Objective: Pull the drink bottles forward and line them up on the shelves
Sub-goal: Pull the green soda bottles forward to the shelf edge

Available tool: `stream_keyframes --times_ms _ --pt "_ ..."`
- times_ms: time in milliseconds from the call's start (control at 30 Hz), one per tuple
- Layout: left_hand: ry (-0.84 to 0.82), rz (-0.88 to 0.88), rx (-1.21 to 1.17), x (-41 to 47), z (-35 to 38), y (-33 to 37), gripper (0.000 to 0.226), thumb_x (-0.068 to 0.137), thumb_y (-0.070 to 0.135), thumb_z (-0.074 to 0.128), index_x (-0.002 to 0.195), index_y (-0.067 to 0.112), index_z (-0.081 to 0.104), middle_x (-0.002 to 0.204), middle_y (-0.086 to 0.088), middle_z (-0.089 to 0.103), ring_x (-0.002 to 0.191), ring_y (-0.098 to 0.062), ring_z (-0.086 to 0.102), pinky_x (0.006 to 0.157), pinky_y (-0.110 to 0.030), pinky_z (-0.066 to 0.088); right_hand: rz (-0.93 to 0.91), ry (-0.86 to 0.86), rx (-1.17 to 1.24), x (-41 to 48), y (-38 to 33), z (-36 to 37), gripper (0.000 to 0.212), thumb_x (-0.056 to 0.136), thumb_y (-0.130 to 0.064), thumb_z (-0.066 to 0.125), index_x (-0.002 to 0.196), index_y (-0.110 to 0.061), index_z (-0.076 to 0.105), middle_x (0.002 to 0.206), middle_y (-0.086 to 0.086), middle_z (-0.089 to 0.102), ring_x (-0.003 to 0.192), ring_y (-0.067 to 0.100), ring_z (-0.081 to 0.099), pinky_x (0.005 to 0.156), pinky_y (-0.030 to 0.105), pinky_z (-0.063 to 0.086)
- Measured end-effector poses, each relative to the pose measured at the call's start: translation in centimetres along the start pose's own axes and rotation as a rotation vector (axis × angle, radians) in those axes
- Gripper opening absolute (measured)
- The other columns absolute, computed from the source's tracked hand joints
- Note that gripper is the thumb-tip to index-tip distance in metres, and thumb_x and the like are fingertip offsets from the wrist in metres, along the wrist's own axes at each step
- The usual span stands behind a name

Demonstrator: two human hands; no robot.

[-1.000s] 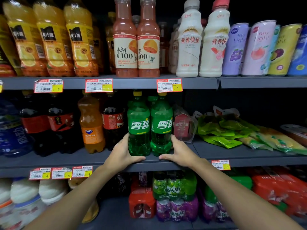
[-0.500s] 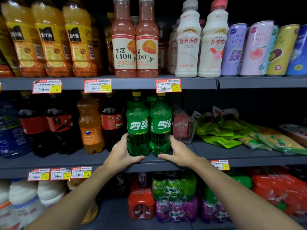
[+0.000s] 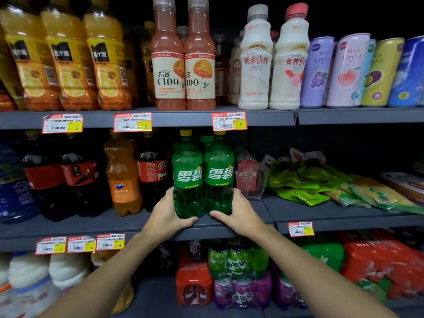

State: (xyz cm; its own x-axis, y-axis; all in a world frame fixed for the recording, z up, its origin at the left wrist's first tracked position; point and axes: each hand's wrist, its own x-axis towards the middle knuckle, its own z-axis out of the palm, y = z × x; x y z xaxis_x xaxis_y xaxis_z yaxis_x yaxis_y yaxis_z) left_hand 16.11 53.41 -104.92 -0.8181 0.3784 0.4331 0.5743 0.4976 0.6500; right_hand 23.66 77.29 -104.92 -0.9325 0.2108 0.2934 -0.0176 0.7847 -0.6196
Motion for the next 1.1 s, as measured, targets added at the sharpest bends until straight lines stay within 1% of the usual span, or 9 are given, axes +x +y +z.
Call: stream_keyframes --times_ms 167,300,367,467,700,867,933,1000,1100 --pt "-0.009 0.009 0.013 0.0 -0.2 0.2 0.109 0.061 0.051 0.092 0.146 0.024 0.030 0.133 0.004 0.059 0.120 -0.011 0.057 0.099 -0.023 0.046 -0.002 -0.073 -0.068 0.8 -0.1 -0.9 0.112 0.055 -0.079 0.079 0.139 -0.029 0.024 0.145 0.002 0.047 0.130 0.022 0.051 0.100 0.036 0.048" --pt "-0.010 0.003 0.017 0.0 -0.2 0.3 0.113 0.060 0.051 0.093 0.148 0.021 0.029 0.136 0.002 0.058 0.124 -0.013 0.056 0.103 -0.027 0.047 -0.004 -0.069 -0.041 0.9 0.1 -0.8 0.108 0.053 -0.077 0.082 0.133 -0.029 0.028 0.140 0.000 0.053 0.125 0.021 0.054 0.094 0.033 0.049" --pt "-0.007 -0.004 0.012 0.0 -0.1 0.4 0.115 0.059 0.050 0.094 0.150 0.020 0.029 0.138 0.001 0.057 0.126 -0.014 0.055 0.105 -0.030 0.046 0.010 -0.054 -0.020 0.8 0.1 -0.8 0.109 0.051 -0.076 0.084 0.133 -0.028 0.030 0.139 0.001 0.054 0.124 0.022 0.055 0.096 0.036 0.050" --pt "-0.001 -0.013 0.007 0.0 -0.1 0.4 0.116 0.059 0.049 0.094 0.150 0.020 0.029 0.138 0.001 0.058 0.125 -0.014 0.056 0.105 -0.030 0.047 0.027 -0.050 -0.024 0.7 -0.1 -0.8 0.112 0.051 -0.075 0.085 0.134 -0.026 0.029 0.141 0.003 0.052 0.126 0.024 0.054 0.100 0.042 0.051" --pt "-0.015 -0.021 0.011 -0.1 -0.1 0.4 0.116 0.059 0.051 0.093 0.150 0.022 0.028 0.137 0.002 0.058 0.124 -0.013 0.056 0.104 -0.028 0.046 0.054 -0.041 -0.035 0.1 -0.6 -0.7 0.114 0.054 -0.075 0.084 0.139 -0.026 0.026 0.147 0.004 0.049 0.129 0.025 0.052 0.100 0.041 0.050" --pt "-0.029 0.029 0.041 -0.2 -0.2 0.4 0.113 0.060 0.059 0.089 0.149 0.030 0.025 0.143 0.005 0.051 0.131 -0.012 0.049 0.108 -0.034 0.044 0.050 -0.015 -0.146 -0.3 -0.9 -0.7 0.121 0.054 -0.083 0.077 0.146 -0.027 0.021 0.151 0.004 0.047 0.131 0.028 0.052 0.100 0.042 0.051" --pt "-0.006 0.053 0.075 -0.5 -0.5 0.5 0.113 0.059 0.068 0.084 0.149 0.031 0.026 0.144 0.007 0.048 0.134 -0.010 0.043 0.111 -0.036 0.042 0.052 0.044 -0.180 -0.8 -1.3 -0.6 0.132 0.051 -0.089 0.072 0.152 -0.024 0.018 0.155 0.002 0.041 0.135 0.026 0.048 0.104 0.042 0.047" --pt "0.049 0.045 0.101 -1.0 -1.1 0.3 0.109 0.064 0.074 0.076 0.150 0.026 0.028 0.141 0.008 0.046 0.133 -0.008 0.041 0.110 -0.033 0.040 0.056 0.210 -0.163 -1.8 -2.2 -0.2 0.131 0.054 -0.092 0.065 0.153 -0.022 0.019 0.151 0.000 0.037 0.133 0.024 0.047 0.105 0.041 0.047" --pt "0.176 0.118 0.172 -1.8 -2.9 -0.6 0.078 0.081 0.072 0.060 0.139 0.025 0.040 0.123 0.012 0.050 0.116 -0.004 0.048 0.095 -0.026 0.044 -0.051 0.558 -0.055 -3.2 -4.1 1.3 0.091 0.072 -0.077 0.066 0.138 -0.021 0.036 0.127 -0.005 0.041 0.112 0.019 0.053 0.096 0.040 0.051"
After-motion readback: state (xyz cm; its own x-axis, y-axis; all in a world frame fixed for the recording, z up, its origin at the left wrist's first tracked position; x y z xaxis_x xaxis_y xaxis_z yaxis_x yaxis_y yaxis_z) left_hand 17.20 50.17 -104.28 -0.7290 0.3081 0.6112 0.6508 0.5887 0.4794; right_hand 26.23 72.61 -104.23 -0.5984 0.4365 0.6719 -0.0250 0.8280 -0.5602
